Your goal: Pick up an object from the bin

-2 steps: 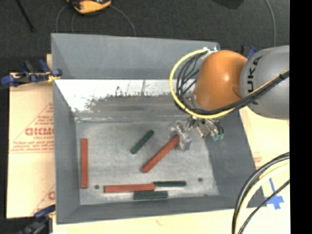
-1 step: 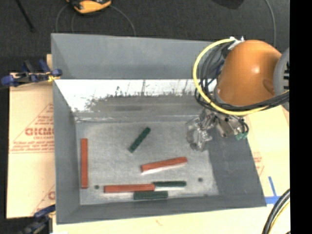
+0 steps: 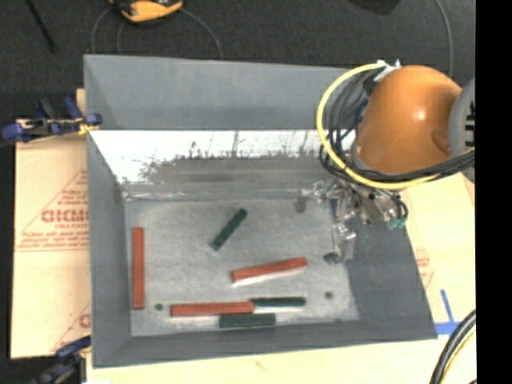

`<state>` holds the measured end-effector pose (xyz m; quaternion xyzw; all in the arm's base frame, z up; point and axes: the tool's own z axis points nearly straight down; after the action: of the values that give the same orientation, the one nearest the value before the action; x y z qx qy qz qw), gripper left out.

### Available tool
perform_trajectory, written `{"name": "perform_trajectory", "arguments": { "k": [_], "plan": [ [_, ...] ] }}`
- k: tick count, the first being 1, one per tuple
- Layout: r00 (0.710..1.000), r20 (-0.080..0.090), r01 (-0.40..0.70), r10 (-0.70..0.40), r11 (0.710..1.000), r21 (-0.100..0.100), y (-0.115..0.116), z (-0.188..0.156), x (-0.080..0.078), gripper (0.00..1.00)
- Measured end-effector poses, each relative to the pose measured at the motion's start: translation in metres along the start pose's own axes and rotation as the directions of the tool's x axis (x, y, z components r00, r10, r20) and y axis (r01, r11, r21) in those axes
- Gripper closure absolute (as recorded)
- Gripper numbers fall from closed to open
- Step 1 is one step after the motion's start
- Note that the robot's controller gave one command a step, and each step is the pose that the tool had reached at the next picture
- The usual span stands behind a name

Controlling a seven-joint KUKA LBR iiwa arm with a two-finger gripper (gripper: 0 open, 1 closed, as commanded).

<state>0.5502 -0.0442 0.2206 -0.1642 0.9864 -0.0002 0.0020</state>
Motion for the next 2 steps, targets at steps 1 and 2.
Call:
{"name": "perform_trajectory", "arguments": {
  "k": [1, 2],
  "plan": [
    [1.0, 0.0, 0.0, 0.0, 1.0, 0.0, 0.0, 0.0, 0.0, 0.0],
    [0.997, 0.006, 0.071, -0.072, 0.997, 0.004, 0.001, 0.037, -0.01, 0.0]
  ]
}}
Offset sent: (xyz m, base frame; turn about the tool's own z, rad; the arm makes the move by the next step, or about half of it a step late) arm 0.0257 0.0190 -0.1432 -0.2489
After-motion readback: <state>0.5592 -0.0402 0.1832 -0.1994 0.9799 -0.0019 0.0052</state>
